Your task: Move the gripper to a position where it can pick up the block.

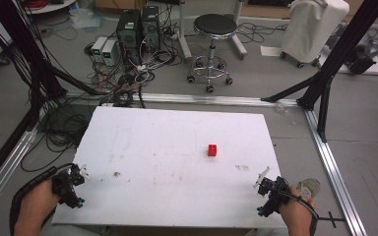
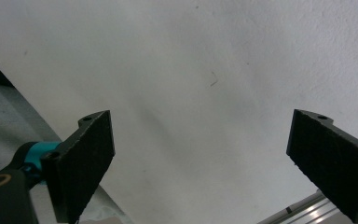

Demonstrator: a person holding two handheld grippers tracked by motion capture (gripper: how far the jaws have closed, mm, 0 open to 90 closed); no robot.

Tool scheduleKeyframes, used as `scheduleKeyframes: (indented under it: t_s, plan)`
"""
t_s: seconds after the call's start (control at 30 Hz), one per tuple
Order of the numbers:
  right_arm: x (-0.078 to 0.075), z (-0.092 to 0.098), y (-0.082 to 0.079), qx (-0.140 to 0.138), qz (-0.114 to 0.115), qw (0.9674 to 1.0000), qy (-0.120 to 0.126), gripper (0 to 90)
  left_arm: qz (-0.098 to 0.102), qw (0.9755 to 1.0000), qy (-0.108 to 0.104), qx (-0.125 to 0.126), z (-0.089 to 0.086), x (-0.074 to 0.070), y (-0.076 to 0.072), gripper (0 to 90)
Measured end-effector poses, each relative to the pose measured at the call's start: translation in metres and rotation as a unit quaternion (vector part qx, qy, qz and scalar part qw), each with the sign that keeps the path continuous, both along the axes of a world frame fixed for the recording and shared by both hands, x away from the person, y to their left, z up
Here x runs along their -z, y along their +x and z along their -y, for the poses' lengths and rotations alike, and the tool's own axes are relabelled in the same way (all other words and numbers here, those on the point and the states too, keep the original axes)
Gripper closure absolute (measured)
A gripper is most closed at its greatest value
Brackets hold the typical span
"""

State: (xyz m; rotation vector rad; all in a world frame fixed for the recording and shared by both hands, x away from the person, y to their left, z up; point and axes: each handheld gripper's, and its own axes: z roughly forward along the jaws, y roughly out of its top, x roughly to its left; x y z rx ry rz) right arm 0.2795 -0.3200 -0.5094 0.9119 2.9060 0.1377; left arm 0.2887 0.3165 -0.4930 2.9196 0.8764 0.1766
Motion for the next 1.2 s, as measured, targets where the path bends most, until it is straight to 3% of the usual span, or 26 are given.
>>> scheduleKeyframes:
  t_s: [0.5, 0.63, 0.8, 0.97, 1.07, 1.2]
  plan:
    - [0.002, 0.000, 0.003, -0.001, -0.007, 1.0000, 0.005, 6.9, 0.002, 0.9999, -0.008, 0.008, 0.002, -0.002, -0.001, 22.3]
    - [0.000, 0.002, 0.007, 0.006, 0.009, 0.9999, 0.010, 6.8, 0.008, 0.9999, -0.008, 0.000, 0.000, -0.005, -0.001, 22.3]
    - [-0.001, 0.009, 0.014, 0.002, 0.008, 0.9999, 0.006, 6.9, 0.010, 0.9999, -0.008, 0.000, 0.000, -0.007, -0.001, 22.3]
    - [-0.009, 0.020, 0.023, 0.006, 0.011, 0.9997, 0.023, 6.9, 0.008, 0.9999, -0.010, 0.003, 0.001, -0.006, -0.001, 22.3]
    - [-0.018, 0.027, 0.033, -0.006, 0.021, 0.9990, 0.040, 6.8, 0.011, 0.9998, -0.014, 0.002, 0.001, -0.007, -0.001, 22.3]
    - [-0.020, 0.033, 0.042, -0.026, 0.034, 0.9985, 0.035, 6.9, 0.014, 0.9998, -0.016, 0.002, 0.001, -0.009, -0.001, 22.3]
